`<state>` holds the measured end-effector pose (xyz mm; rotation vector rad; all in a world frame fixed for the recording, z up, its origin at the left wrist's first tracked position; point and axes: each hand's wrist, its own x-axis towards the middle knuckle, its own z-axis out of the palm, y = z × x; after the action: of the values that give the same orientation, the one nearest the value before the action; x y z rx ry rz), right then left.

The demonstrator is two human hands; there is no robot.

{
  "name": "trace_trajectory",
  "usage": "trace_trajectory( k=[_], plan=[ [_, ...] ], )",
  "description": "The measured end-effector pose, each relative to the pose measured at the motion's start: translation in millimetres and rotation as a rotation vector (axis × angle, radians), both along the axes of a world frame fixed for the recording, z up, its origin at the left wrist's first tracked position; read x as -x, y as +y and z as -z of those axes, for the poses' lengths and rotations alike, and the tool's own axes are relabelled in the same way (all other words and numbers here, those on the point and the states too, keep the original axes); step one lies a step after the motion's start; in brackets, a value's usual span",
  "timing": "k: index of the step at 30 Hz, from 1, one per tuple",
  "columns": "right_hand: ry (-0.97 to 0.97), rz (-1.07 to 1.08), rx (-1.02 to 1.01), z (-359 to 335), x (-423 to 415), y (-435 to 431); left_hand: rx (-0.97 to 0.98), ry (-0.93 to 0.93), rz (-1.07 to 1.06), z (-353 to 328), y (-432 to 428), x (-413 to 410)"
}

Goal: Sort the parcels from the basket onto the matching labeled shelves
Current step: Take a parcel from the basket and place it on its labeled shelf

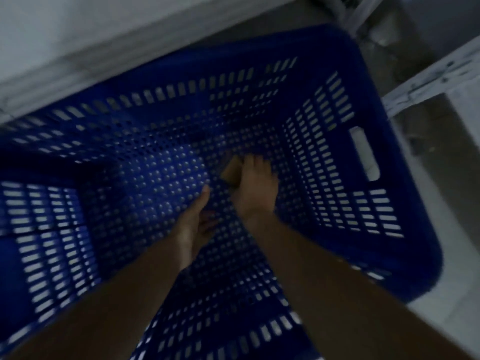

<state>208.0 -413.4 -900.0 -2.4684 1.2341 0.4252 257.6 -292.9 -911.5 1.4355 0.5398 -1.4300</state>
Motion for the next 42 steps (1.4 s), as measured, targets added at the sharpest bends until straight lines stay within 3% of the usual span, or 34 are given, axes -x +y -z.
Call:
trace_trajectory(
  k=[3, 5, 7, 9, 12, 15, 19, 24, 27, 29, 31, 35, 39, 42],
  plan=[
    [-0.069, 0.030, -0.083, -30.7, 30.4, 51.0, 0.051, 0.121, -0.043, -44.9, -23.9, 14.8],
    [-0.141, 0.053, -0.214, -60.0, 47.3, 68.1, 0.042, -0.043, -0.027, -76.5, -24.7, 21.9],
    [-0.237, 0.098, -0.423, -92.4, 59.4, 74.9, -0.057, -0.138, -0.013, -98.7, -21.0, 15.1],
    [-0.354, 0.194, -0.502, -128.7, 68.9, 68.8, -0.115, -0.187, 0.021, -131.6, -11.5, 3.1],
    [-0.529, 0.671, -0.552, -185.6, 72.9, 42.6, -0.007, -0.140, 0.109, -184.9, -1.8, -8.6],
    [-0.678, 1.036, -0.917, -244.4, 75.0, 1.2, 0.123, -0.055, 0.139, -235.8, 1.2, -15.9],
    [-0.674, 0.926, -1.012, -315.5, 82.1, -36.6, 0.209, -0.032, 0.136, -306.3, -5.0, -12.5],
    [-0.791, 0.859, -1.100, -420.5, 102.0, -46.0, 0.387, -0.177, 0.103, -418.1, -13.5, -10.8],
    [-0.981, 0.987, -1.065, -482.3, 113.2, -28.8, 0.430, -0.207, 0.090, -489.7, -21.9, 7.2],
    [-1.046, 1.024, -1.050, -529.9, 115.5, -9.6, 0.456, -0.218, 0.194, -539.9, -28.5, 27.9],
    [-1.068, 0.983, -1.038, -581.2, 119.4, 9.6, 0.532, -0.233, 0.295, -593.9, -34.2, 48.4],
    [-1.056, 0.779, -0.947, -691.2, 148.0, 30.1, 0.640, -0.381, 0.297, -688.3, -41.5, 68.3],
    [-1.220, 0.632, -0.582, -799.1, 196.3, 33.6, 0.845, -0.522, 0.377, -790.7, -43.4, 102.0],
    [-1.302, 0.476, -0.231, -881.7, 240.4, 47.7, 0.982, -0.739, 0.462, -877.1, -47.2, 145.5]
  ],
)
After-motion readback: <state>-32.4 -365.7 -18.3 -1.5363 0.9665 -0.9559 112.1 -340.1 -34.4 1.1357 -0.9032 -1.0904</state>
